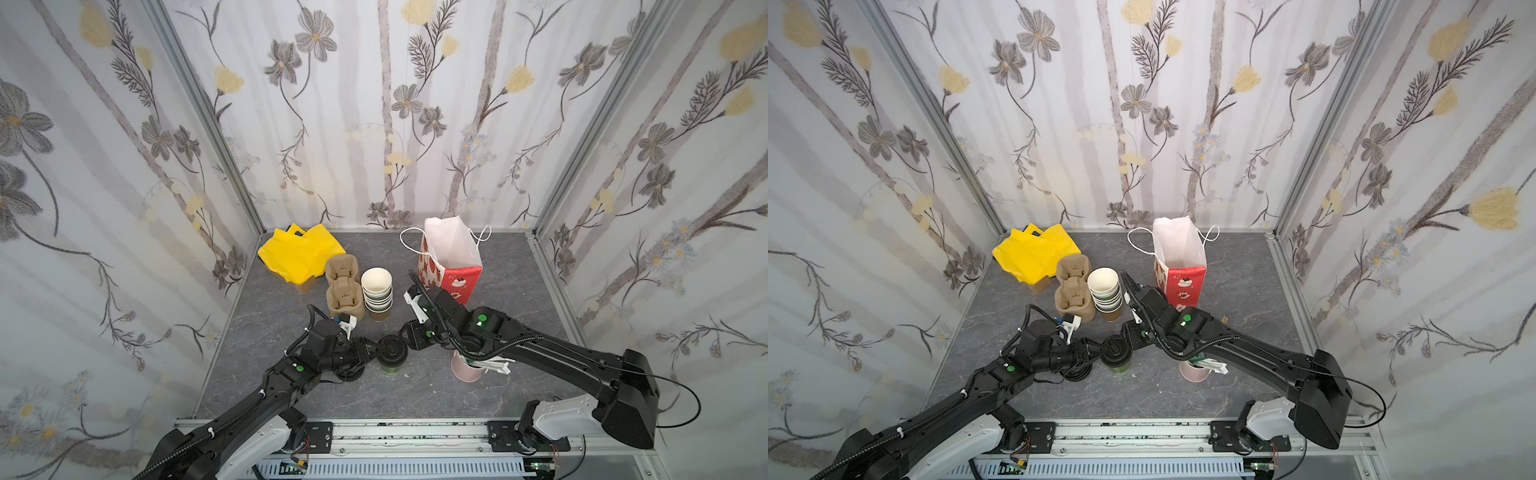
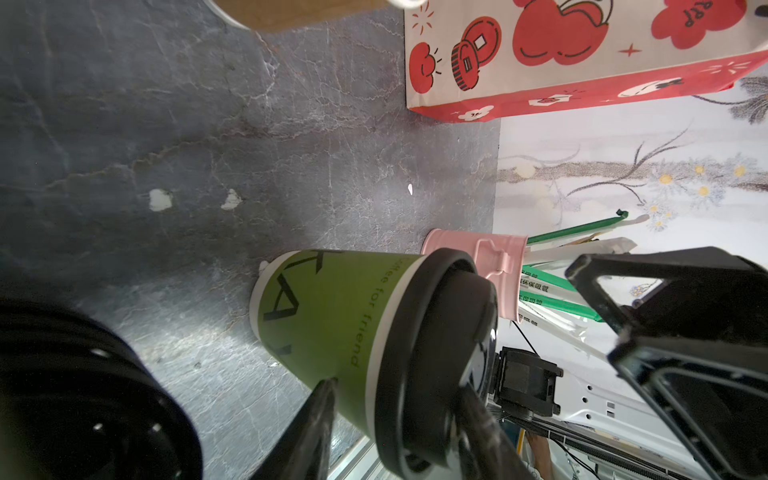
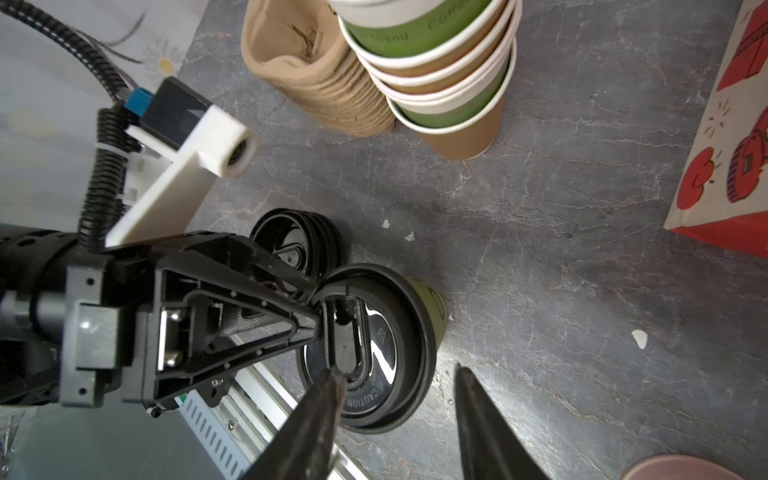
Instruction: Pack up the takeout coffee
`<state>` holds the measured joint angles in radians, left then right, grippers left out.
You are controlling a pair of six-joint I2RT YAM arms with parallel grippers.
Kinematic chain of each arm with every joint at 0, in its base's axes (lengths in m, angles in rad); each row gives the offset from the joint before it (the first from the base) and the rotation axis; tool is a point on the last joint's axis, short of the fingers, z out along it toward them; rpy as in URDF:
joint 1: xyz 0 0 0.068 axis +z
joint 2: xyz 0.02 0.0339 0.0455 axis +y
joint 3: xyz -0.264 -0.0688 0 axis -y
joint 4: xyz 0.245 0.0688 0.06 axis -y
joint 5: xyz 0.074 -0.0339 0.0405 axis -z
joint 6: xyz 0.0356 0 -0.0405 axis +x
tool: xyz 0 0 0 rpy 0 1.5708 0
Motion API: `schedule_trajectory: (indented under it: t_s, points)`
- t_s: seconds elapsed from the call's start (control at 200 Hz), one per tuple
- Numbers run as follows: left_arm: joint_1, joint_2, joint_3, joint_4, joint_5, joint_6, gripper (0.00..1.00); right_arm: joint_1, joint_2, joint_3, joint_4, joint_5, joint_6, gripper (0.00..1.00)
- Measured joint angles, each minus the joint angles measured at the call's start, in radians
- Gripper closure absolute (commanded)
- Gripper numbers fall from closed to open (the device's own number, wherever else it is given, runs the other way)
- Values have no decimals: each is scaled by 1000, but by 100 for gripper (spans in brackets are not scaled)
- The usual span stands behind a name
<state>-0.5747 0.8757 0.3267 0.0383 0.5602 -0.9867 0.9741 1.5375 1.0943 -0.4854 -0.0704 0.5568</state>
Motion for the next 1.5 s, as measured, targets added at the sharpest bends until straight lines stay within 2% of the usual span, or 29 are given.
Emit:
schedule_trajectory:
  t_s: [0.145, 0.395, 0.809, 1.019, 1.304, 1.504]
  points:
    - [1, -28, 18, -20, -4, -1, 41, 1, 34, -5, 3, -29, -9, 45]
    - [1, -101, 42, -58, -14, -8, 40, 2, 46, -18, 18, -54, -16, 42]
    - [1, -256, 64, -323, -74, -6, 47, 1, 37, -17, 48, -55, -27, 39]
    - [-3, -319, 43, -429, -65, -4, 54, 2, 33, -17, 53, -63, -35, 38]
    - [-67, -267, 44, -465, -60, -11, 58, -1, 43, -34, 77, -62, -35, 37]
    - [-72, -268, 60, -454, -66, -16, 59, -2, 46, -38, 77, -74, -42, 38]
